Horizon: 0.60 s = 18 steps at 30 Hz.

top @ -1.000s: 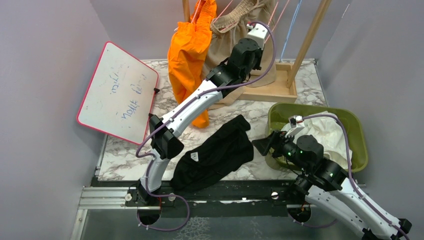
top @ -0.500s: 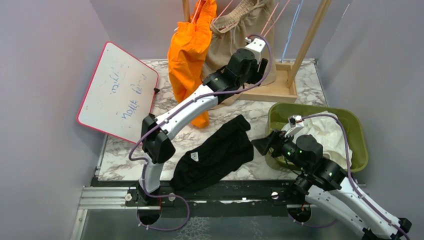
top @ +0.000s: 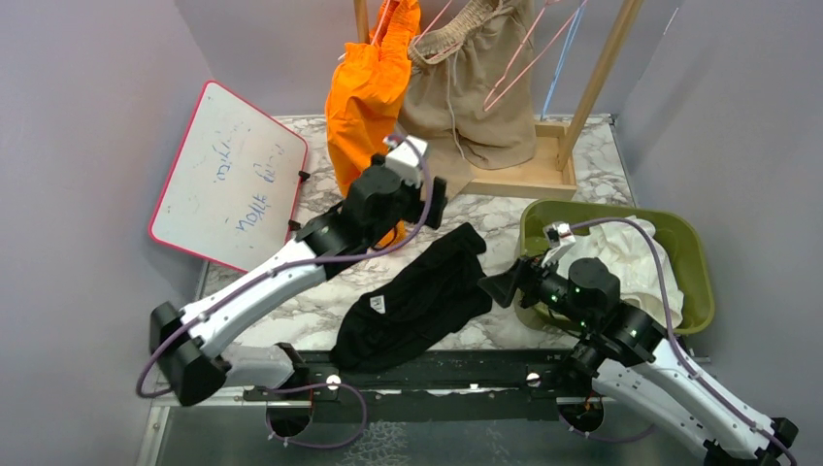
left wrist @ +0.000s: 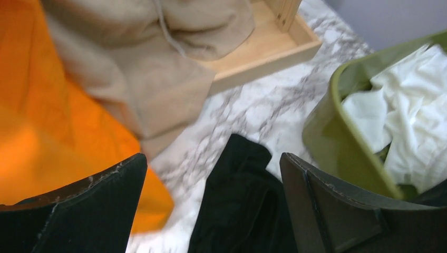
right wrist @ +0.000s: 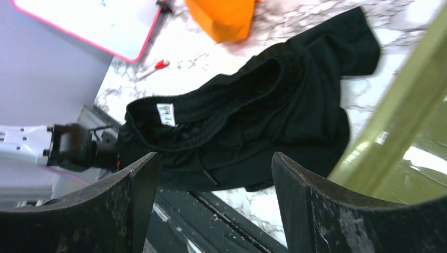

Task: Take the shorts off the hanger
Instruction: Place the hanger on the clothes rod, then pick up the shorts at the center of the board.

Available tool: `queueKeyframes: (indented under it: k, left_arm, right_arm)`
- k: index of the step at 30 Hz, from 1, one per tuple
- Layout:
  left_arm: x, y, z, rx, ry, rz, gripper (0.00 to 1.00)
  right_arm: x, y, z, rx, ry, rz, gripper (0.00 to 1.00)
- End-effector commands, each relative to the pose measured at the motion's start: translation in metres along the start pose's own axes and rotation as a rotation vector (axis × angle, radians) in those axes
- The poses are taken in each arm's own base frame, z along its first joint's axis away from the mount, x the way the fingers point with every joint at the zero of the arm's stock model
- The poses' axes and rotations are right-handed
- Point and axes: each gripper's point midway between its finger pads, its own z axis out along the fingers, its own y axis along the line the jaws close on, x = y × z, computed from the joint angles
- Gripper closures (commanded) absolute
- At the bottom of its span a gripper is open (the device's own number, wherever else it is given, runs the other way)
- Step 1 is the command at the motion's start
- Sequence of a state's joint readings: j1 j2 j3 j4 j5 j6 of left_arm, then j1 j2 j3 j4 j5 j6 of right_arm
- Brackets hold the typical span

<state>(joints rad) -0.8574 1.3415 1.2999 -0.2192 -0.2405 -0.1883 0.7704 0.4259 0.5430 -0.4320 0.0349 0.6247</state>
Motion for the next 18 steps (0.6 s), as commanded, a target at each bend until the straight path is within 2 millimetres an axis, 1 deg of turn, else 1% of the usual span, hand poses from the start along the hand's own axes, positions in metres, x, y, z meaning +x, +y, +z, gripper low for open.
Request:
queueKeyframes:
  k: [1,5,7,8,11,13,15,16,18]
  left_arm:
    - [0.04,0.039,-0.048,-0.12,-0.018,-0.057,0.01]
    - [0.094,0.076,-0.087,-0.246,0.052,-0.085,0.01]
    - [0.114,0.094,-0.103,-0.326,0.088,-0.103,0.01]
    - [0.121,0.102,-0.11,-0.366,0.103,-0.114,0.01]
    - [0.135,0.121,-0.127,-0.469,0.126,-0.154,0.01]
    - [0.135,0.125,-0.134,-0.498,0.15,-0.172,0.01]
    - [0.134,0.128,-0.135,-0.513,0.206,-0.149,0.01]
    - [0.134,0.132,-0.134,-0.526,0.228,-0.129,0.01]
    - [0.134,0.141,-0.132,-0.552,0.262,-0.094,0.01]
  right_arm:
    - [0.011,0.031,0.011,-0.175,0.091,-0.072,0.2]
    - [0.03,0.041,0.032,-0.216,0.226,-0.06,0.2]
    - [0.04,0.041,0.045,-0.204,0.287,-0.035,0.2]
    - [0.045,0.039,0.051,-0.175,0.305,-0.02,0.2]
    - [0.056,0.032,0.067,-0.04,0.311,-0.016,0.17]
    - [0.06,0.032,0.074,0.044,0.296,-0.03,0.15]
    - [0.066,0.034,0.081,0.113,0.287,-0.046,0.14]
    - [0.067,0.033,0.084,0.161,0.277,-0.051,0.13]
    - [0.07,0.037,0.092,0.212,0.272,-0.063,0.11]
